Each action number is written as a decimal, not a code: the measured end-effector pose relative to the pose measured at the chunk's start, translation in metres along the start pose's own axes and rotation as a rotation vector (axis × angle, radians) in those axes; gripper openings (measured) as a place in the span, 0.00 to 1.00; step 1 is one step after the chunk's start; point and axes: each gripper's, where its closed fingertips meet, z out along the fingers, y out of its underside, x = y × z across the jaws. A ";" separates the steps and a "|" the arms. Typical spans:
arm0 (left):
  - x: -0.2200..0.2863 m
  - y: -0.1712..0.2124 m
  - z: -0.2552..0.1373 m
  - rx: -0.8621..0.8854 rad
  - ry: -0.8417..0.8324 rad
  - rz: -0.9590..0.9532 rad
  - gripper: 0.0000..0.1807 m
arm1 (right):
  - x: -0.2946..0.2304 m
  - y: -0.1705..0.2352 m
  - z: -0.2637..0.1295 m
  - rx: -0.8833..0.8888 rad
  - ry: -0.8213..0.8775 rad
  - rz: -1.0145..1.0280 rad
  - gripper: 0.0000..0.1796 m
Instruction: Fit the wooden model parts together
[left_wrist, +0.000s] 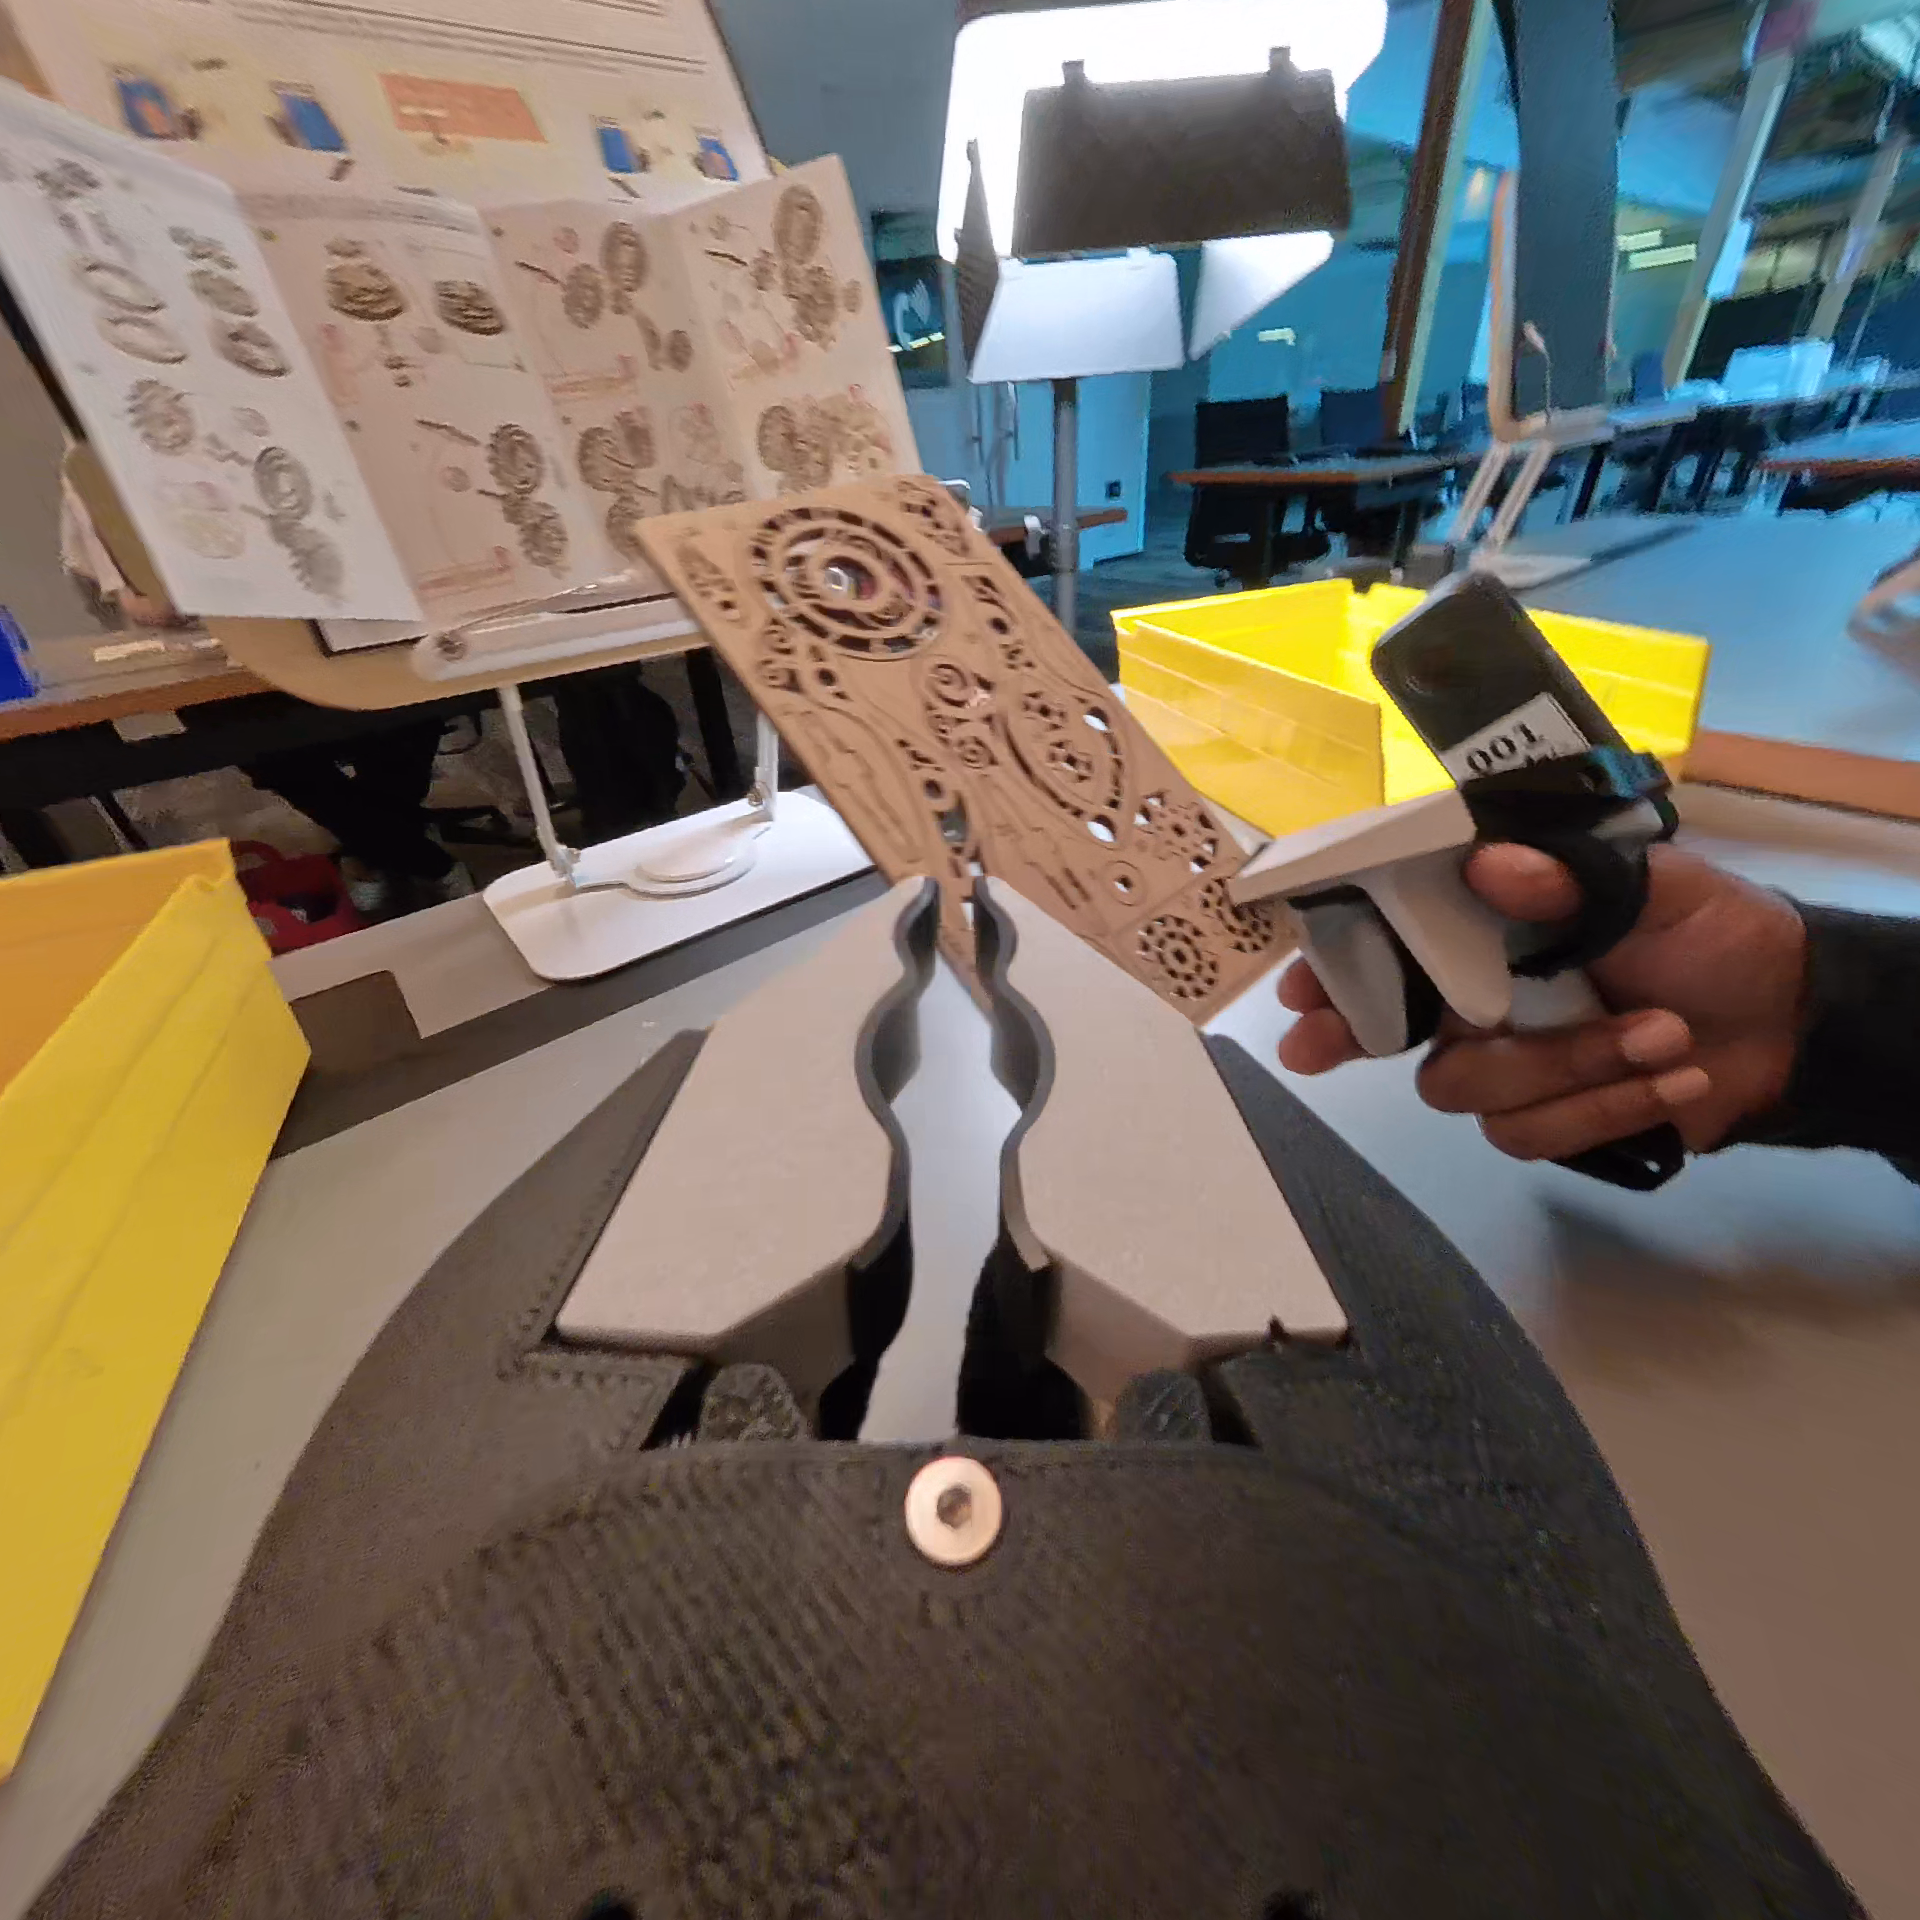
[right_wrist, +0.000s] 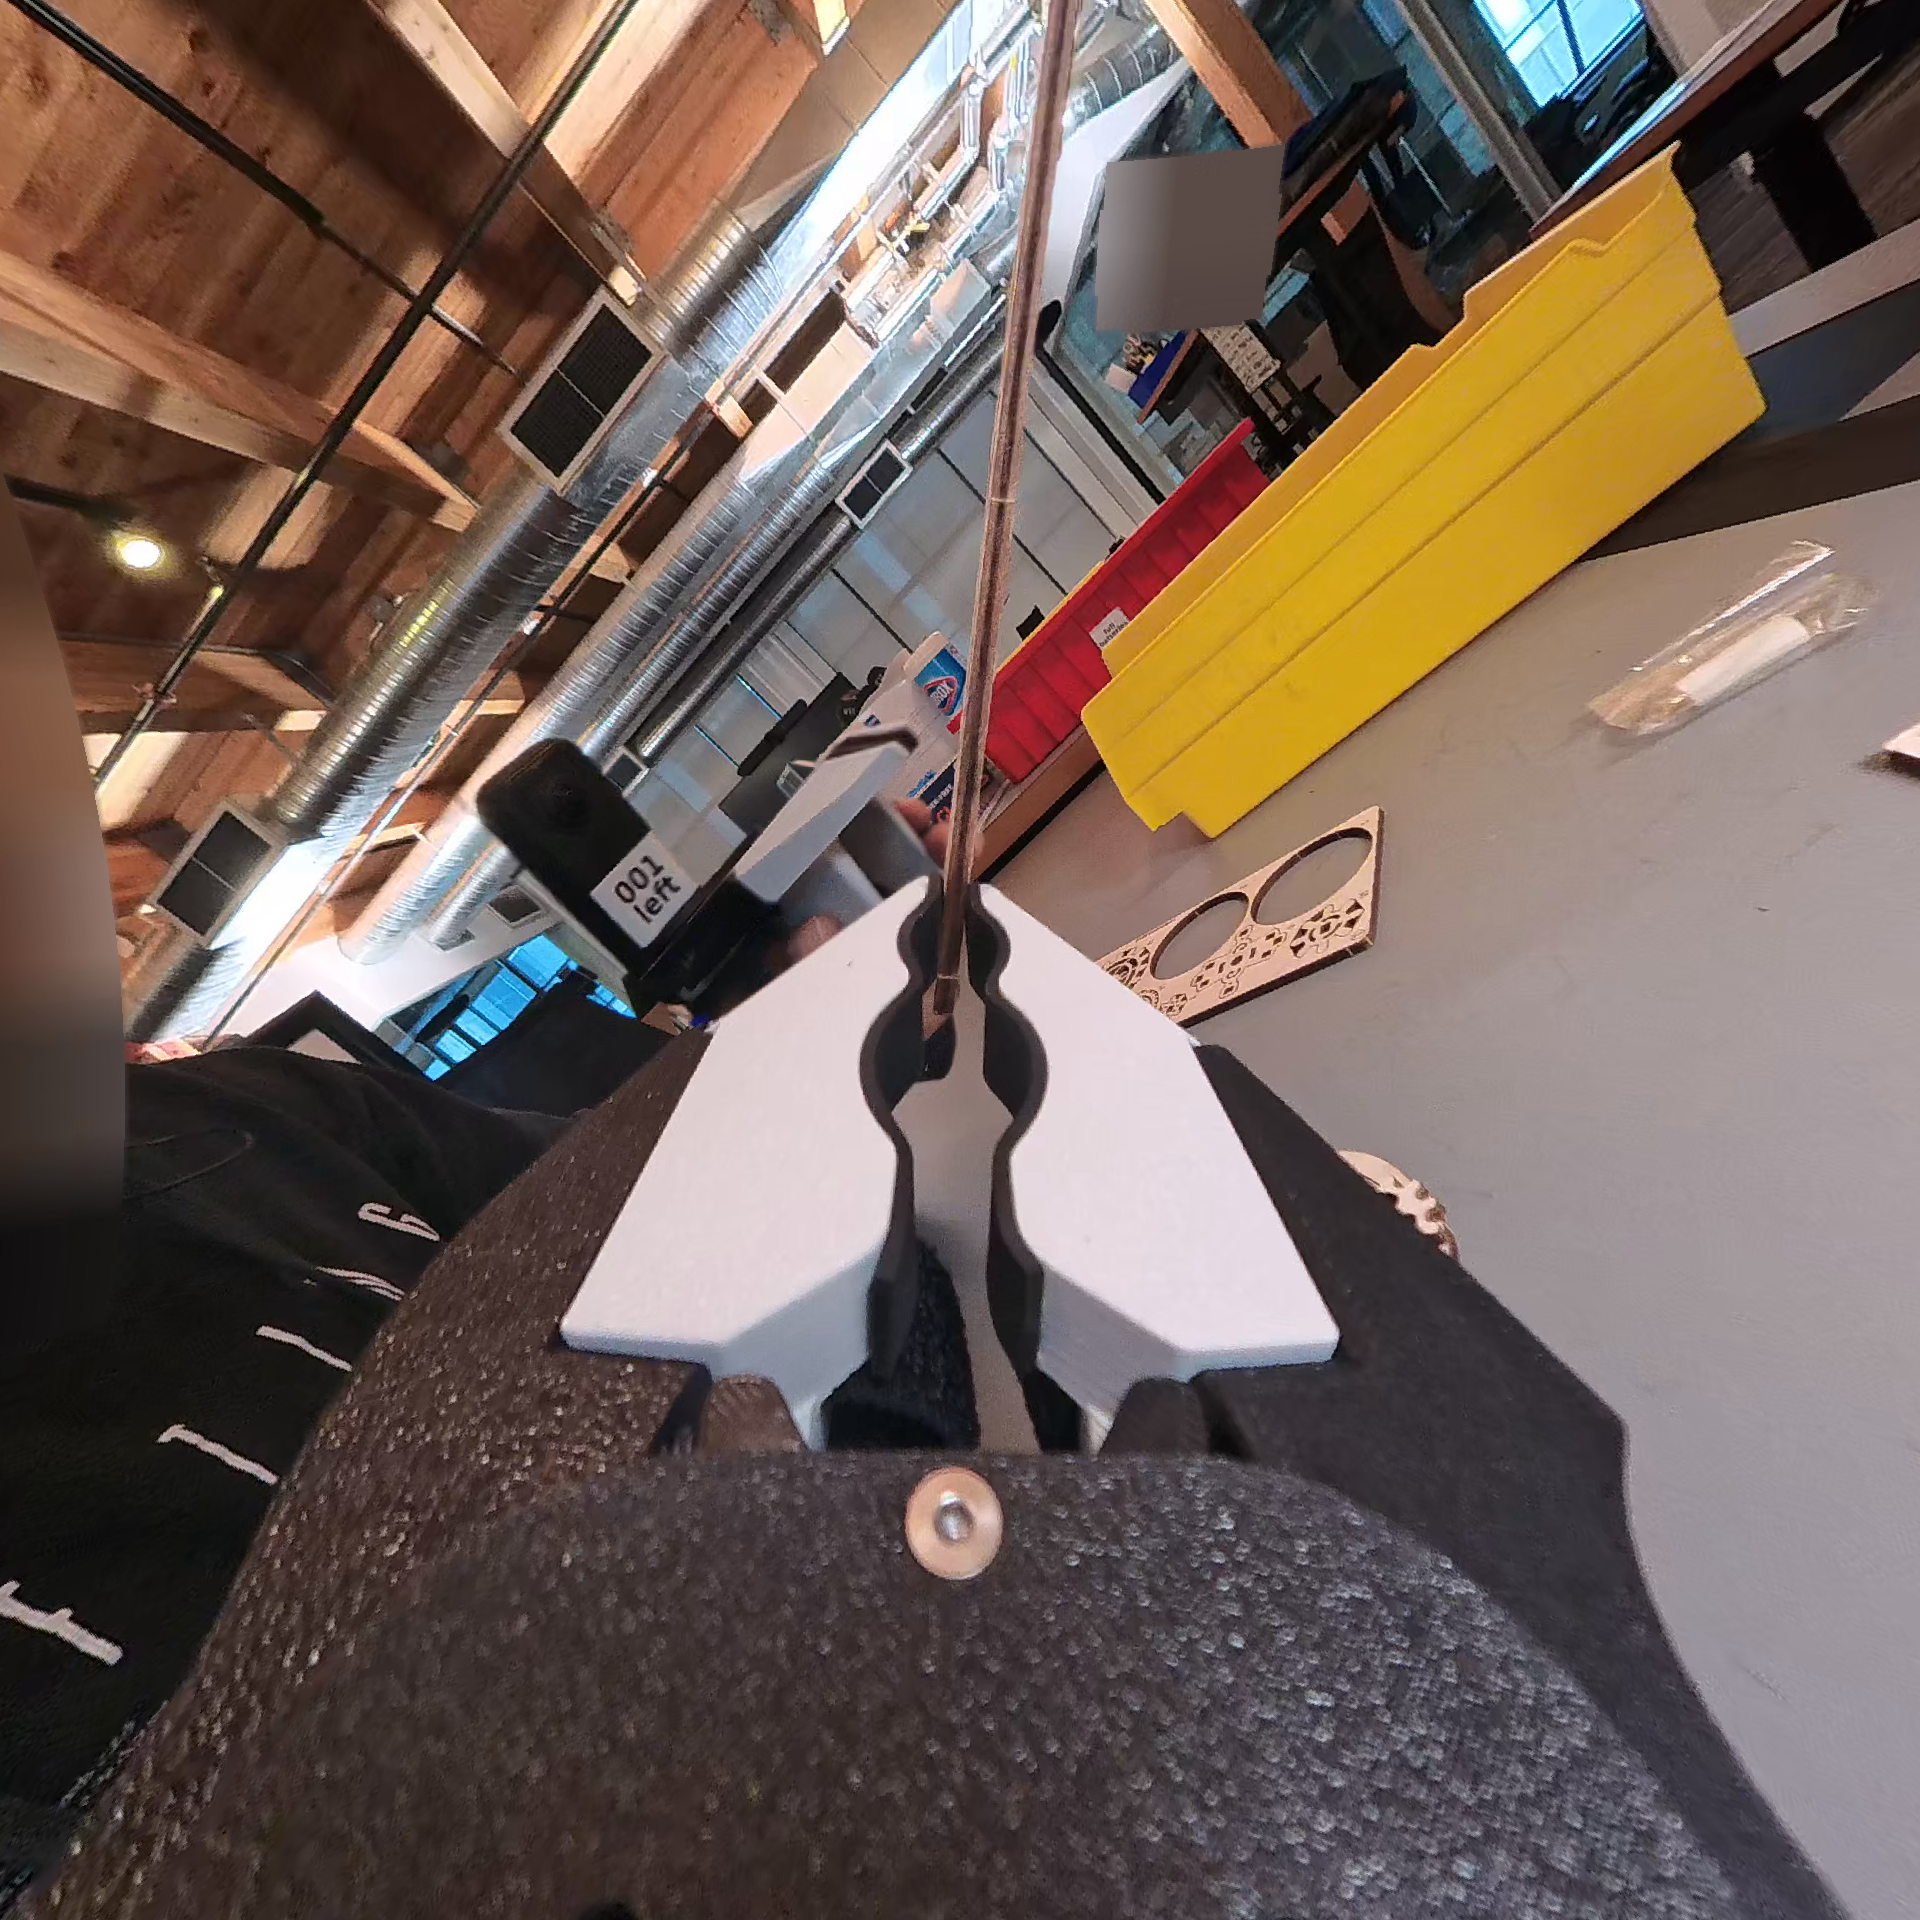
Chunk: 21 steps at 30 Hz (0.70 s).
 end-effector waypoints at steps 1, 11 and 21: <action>-0.006 0.000 0.000 0.012 -0.002 -0.039 0.09 | 0.000 0.000 0.000 -0.002 -0.001 -0.003 0.01; 0.015 0.015 0.005 -0.016 0.445 -0.735 0.07 | -0.003 0.003 0.001 -0.018 -0.017 -0.016 0.01; 0.001 0.019 0.005 -0.024 0.460 -0.830 0.00 | 0.013 -0.012 -0.008 0.056 0.070 -0.037 0.07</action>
